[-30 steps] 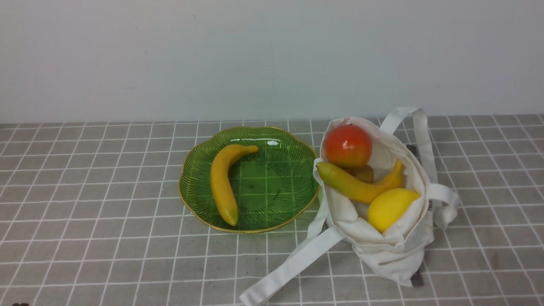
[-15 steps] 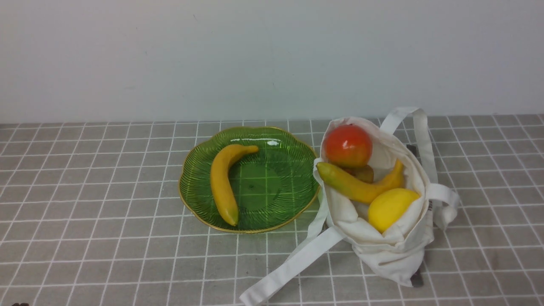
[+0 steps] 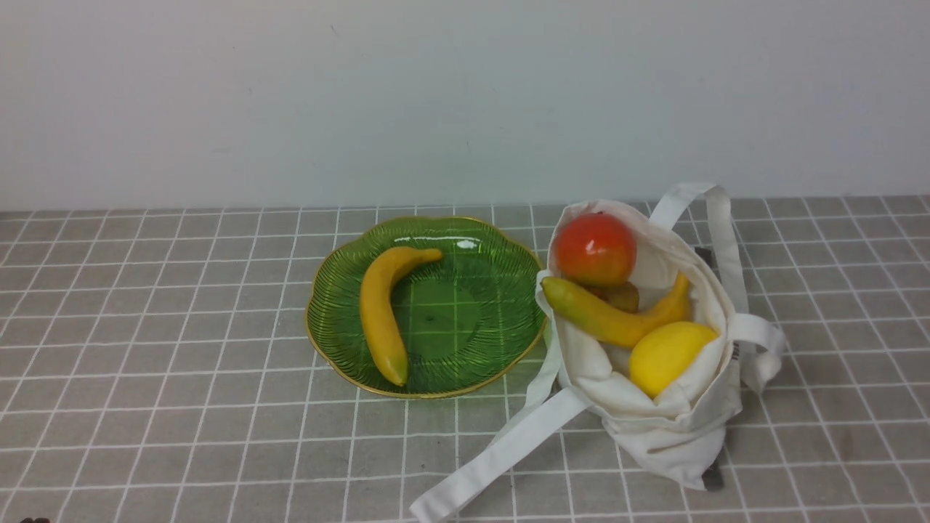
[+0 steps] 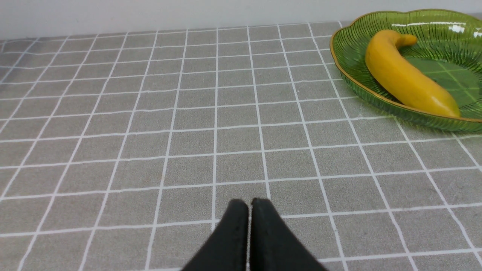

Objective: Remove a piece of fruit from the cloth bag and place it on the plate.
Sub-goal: Use the right arm to grab a pomegranate from the bag

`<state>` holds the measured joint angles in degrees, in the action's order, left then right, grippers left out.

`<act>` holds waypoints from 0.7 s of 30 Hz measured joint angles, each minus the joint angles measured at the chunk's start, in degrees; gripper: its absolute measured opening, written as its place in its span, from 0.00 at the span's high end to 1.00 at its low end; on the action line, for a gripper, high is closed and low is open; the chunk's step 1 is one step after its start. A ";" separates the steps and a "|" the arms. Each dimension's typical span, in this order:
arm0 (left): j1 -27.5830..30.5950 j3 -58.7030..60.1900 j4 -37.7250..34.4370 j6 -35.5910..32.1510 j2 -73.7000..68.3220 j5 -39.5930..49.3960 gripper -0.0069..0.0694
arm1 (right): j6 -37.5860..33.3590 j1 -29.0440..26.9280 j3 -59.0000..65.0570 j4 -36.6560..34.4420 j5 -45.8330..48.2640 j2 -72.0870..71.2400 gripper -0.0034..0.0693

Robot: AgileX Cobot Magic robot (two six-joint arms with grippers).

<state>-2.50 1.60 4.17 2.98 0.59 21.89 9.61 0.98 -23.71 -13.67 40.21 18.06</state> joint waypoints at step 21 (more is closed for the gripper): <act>0.00 0.00 0.00 0.00 0.00 0.00 0.92 | -24.22 20.53 -34.13 -13.11 6.17 62.87 0.73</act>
<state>-2.50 1.60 4.17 2.98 0.59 21.89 -14.60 21.51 -57.84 -26.78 46.38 80.93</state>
